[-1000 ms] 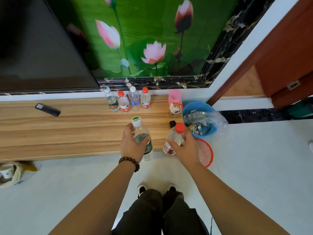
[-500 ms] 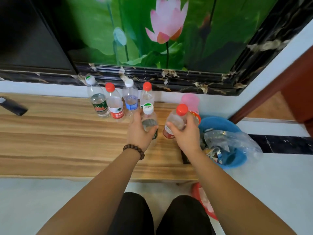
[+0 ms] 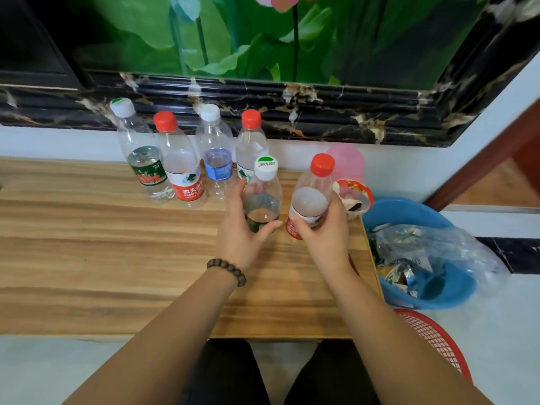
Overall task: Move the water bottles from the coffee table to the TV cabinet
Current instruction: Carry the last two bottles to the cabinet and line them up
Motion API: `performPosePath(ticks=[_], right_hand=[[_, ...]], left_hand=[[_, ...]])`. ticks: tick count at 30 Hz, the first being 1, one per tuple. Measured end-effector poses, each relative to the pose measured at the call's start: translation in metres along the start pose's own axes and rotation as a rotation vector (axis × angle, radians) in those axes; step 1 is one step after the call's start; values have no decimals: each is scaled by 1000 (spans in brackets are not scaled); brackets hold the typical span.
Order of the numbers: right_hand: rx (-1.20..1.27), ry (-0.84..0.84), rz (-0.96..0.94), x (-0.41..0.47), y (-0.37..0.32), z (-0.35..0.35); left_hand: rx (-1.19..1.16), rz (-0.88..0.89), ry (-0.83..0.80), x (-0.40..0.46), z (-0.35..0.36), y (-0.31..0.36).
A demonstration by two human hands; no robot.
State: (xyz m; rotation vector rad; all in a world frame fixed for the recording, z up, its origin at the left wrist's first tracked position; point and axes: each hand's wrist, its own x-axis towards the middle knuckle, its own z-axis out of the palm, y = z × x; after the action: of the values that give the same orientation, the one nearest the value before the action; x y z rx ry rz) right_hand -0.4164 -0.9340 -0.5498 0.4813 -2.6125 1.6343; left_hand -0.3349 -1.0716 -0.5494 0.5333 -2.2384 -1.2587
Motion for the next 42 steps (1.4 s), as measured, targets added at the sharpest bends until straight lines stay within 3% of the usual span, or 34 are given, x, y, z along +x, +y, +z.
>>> performPosePath(ticks=[9,18,32,42], right_hand=[[5,-48,87,-19,30,12],[-12,21,117,-11,33,25],[-62,106,262,29,24,37],[-75,129,279,55,29,42]], left_hand=[[8,-243,56,-27,13,-35],[58,-256,148,-13,42,-30],[76,-402,198,30,85,-3],[81,-395,209,45,101,-2]])
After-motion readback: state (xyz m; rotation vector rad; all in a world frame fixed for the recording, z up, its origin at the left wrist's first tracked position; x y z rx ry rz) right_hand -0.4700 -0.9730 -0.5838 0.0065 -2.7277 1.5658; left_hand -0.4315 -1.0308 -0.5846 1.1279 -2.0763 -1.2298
